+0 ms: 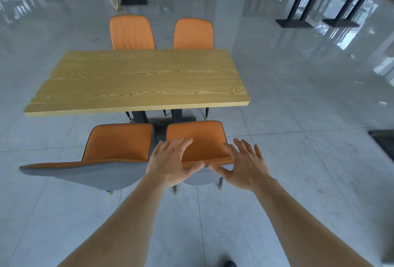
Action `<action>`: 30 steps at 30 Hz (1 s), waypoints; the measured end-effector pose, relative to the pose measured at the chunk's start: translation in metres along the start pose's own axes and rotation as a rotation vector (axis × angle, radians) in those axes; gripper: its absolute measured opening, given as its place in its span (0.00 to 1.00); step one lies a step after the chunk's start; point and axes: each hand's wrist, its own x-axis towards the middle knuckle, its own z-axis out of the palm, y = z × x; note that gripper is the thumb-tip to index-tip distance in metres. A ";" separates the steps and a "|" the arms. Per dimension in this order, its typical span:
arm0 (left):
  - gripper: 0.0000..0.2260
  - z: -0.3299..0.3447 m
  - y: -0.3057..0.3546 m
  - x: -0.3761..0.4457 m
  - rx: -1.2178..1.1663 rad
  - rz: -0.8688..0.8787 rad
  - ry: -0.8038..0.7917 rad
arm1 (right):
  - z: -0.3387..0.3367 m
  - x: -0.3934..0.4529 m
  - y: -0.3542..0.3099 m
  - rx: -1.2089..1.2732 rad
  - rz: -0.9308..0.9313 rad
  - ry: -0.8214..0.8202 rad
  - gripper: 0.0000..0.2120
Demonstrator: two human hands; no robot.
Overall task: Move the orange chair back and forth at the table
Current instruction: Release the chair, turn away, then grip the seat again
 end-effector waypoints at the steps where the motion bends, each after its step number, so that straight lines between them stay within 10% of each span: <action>1: 0.41 -0.004 0.006 0.000 0.002 0.004 0.002 | -0.004 -0.003 0.004 0.010 0.000 0.007 0.54; 30: 0.40 -0.001 0.398 0.398 0.052 0.193 -0.020 | -0.180 0.162 0.466 0.080 0.222 0.068 0.48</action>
